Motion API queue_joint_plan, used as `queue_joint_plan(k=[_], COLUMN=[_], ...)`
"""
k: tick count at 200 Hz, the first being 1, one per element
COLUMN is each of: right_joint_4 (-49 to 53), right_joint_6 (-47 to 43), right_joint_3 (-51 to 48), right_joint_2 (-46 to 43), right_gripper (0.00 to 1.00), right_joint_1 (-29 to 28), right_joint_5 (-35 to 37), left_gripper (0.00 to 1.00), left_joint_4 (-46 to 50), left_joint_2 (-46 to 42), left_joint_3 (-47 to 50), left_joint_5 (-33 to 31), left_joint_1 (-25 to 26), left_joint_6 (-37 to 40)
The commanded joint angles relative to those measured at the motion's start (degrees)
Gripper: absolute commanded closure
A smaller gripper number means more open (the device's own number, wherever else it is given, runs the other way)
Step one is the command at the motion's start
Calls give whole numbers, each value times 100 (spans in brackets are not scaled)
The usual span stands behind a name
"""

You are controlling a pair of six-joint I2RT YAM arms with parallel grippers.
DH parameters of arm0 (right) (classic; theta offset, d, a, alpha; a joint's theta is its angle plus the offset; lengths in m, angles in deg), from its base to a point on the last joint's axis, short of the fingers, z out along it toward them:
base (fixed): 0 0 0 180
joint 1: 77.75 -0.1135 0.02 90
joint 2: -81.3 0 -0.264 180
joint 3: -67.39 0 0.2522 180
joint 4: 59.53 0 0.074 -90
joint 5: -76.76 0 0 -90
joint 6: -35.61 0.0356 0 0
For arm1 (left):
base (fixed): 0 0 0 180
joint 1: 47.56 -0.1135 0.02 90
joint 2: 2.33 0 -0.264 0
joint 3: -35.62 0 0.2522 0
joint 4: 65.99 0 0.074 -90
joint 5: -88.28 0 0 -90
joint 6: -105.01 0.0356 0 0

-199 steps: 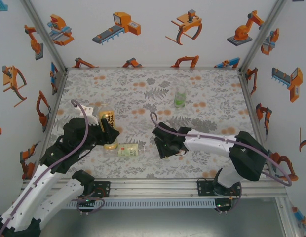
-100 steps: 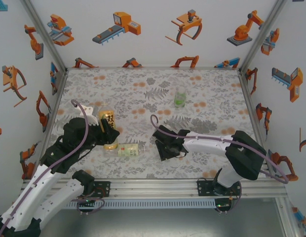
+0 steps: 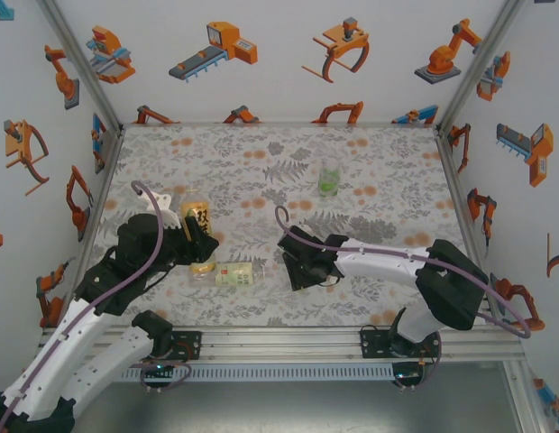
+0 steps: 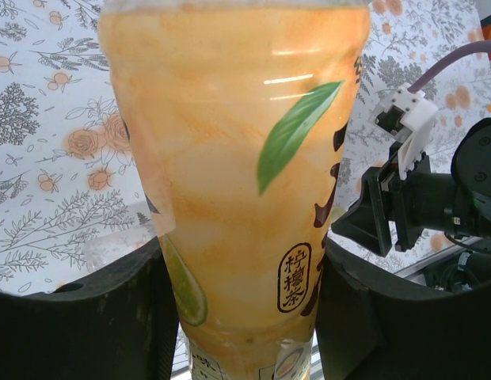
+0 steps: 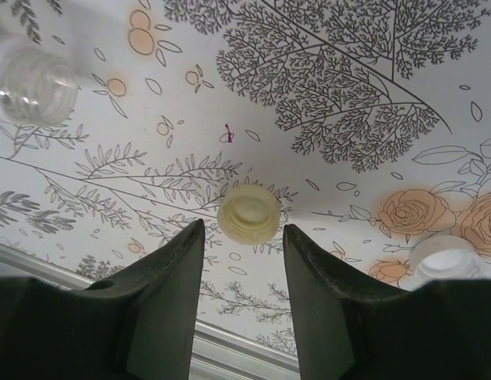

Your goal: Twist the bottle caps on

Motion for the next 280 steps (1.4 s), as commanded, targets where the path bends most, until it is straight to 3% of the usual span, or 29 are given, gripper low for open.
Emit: queue_joint_plan(k=[1,180,280], right_joint_4=[85,-199,-885], right_joint_6=[18,83,379], right_joint_3=[155,-77,-364], right_joint_2=[-92,308,211], right_gripper=[58,59,85], right_joint_1=[-38,-40,253], right_joint_5=[3,-93,-538], left_gripper=[99,99,100], left_joint_4=[-162,-144,-118], left_joint_2=[-10,76,65], left_joint_3=[6,32,14], left_joint_5=[50,48,15], left_joint_1=[-26,-21,-21], left_joint_6=[-41,-50,-46])
